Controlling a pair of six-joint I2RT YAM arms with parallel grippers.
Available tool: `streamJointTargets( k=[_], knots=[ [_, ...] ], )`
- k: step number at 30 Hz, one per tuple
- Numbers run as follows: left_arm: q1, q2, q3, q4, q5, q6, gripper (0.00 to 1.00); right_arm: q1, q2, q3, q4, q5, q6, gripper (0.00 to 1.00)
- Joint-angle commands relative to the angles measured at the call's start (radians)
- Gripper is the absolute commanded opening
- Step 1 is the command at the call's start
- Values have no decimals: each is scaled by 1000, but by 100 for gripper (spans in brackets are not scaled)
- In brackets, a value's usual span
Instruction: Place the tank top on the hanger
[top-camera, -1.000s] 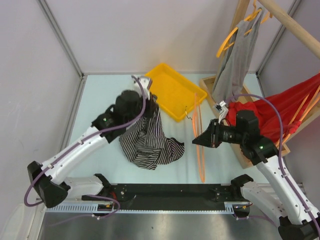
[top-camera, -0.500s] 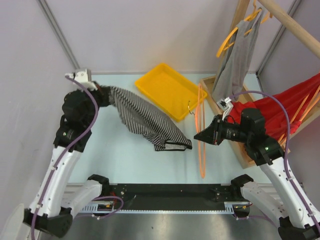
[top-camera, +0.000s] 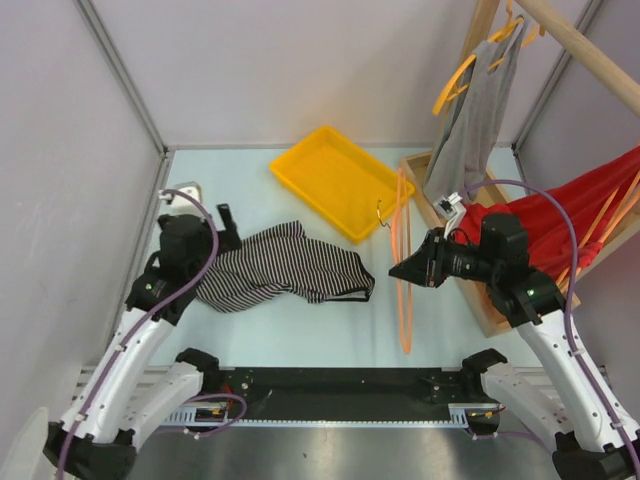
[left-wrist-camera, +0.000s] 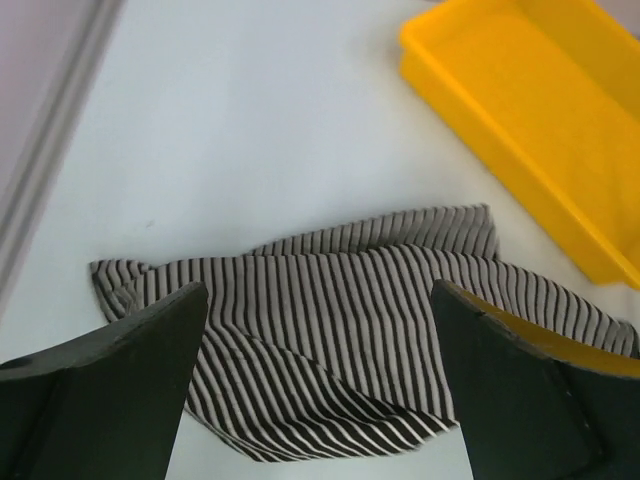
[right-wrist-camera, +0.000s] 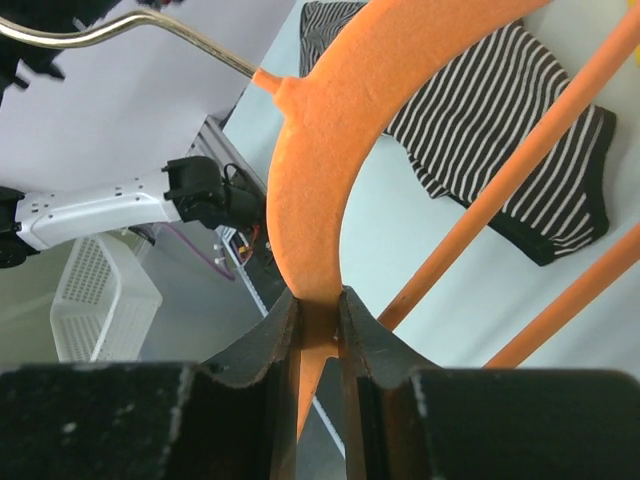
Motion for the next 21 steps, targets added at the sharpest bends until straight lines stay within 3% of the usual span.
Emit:
streamJointTargets(
  k=[1,3,9,17,21],
  knots=[
    [-300,19,21,56,-65,-26,97,-60,7,-6,20,-51,-18,20],
    [-476,48,0,83,-20,-75,96,-97,14,-6,18,-81,-19,19],
    [-788,260,-51,304,33,-279,95,-220,11,-3,15,-161,-16,19],
    [-850,510,-132,599,269,-491,95,-258,-7,-4,11,-207,-13,19],
    [-848,614,-103,648,266,-494,99,-264,-12,-9,12,-220,-18,19]
  ],
)
